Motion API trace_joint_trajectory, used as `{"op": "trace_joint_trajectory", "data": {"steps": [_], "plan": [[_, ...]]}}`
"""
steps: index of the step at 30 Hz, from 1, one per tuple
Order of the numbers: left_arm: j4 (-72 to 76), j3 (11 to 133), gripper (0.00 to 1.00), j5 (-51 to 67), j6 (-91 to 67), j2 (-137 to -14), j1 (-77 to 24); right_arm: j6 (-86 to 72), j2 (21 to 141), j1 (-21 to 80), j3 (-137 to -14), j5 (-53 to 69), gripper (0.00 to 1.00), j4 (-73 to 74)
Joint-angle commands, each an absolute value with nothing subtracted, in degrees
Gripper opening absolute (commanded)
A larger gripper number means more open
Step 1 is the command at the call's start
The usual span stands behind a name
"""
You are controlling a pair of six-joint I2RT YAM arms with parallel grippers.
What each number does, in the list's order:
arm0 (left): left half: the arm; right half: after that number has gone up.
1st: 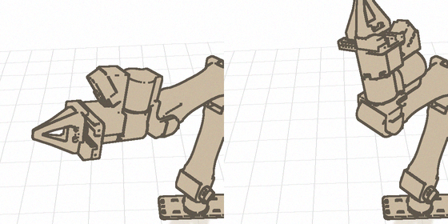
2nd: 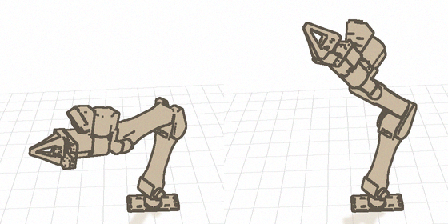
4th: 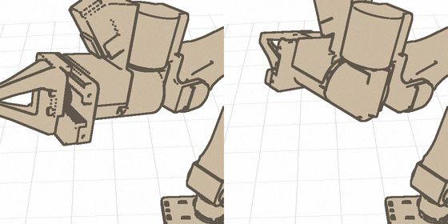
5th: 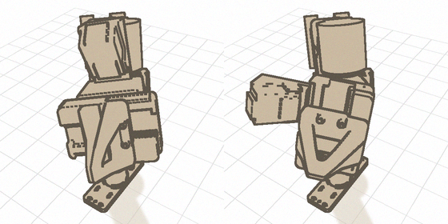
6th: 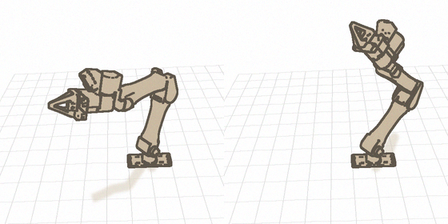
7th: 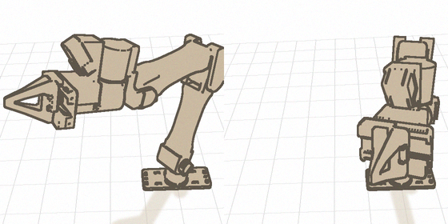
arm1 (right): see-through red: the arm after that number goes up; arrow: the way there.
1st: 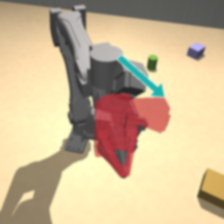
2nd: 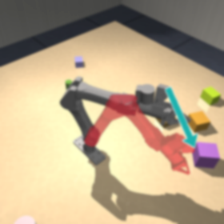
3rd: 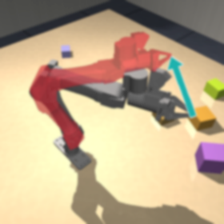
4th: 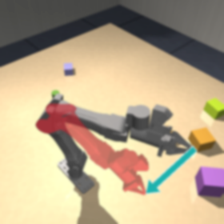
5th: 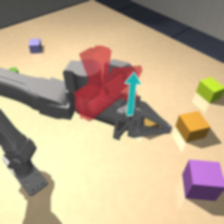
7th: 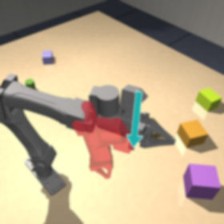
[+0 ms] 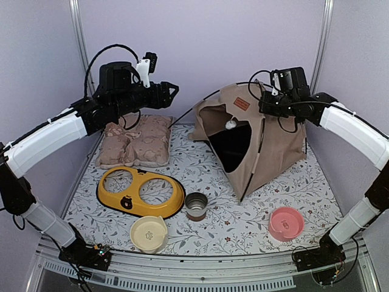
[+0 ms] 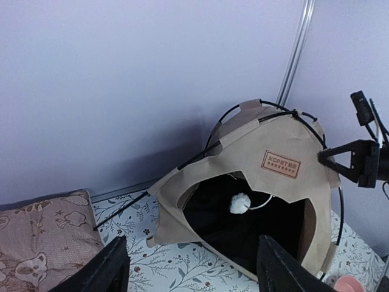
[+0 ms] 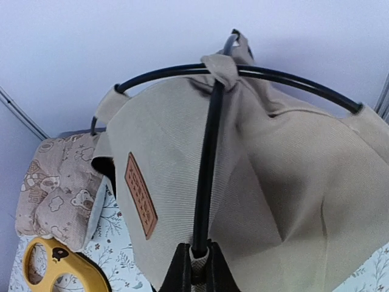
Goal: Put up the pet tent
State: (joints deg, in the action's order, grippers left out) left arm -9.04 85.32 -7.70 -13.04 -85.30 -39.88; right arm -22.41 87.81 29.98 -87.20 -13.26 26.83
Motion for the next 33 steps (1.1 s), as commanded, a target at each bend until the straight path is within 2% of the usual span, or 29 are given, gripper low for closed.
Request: {"op": "trace_joint_trajectory", "data": {"steps": [1,9,19,23,26,30,33], "plan": [[-9.07,84.75,0.72,-7.40,-11.07,-83.89,-38.83,-15.34,85.96,27.46,-92.21,-12.52,0.00,26.36],[-9.60,85.11,0.70,-5.72,-9.91,-84.13,-38.50,-2.51,85.64,26.20,-96.83,-5.50,0.00,25.52],[-11.30,83.23,0.69,-1.64,-10.56,-85.50,-38.49,7.94,84.65,13.75,-94.85,10.14,0.00,24.69],[-12.25,81.92,0.69,-0.58,-10.59,-85.75,-38.49,10.45,84.76,11.24,-94.39,9.19,0.01,24.96],[-12.39,80.11,0.69,-0.62,-10.35,-85.23,-38.50,10.57,83.94,11.06,-93.56,5.46,0.17,25.79],[-12.58,78.59,0.69,-0.26,-10.20,-85.25,-38.50,7.96,82.25,11.07,-93.12,4.45,0.46,27.66],[-12.41,77.65,0.68,-0.01,-10.35,-85.39,-38.45,5.23,80.49,11.15,-92.92,5.16,0.61,28.83]]}}
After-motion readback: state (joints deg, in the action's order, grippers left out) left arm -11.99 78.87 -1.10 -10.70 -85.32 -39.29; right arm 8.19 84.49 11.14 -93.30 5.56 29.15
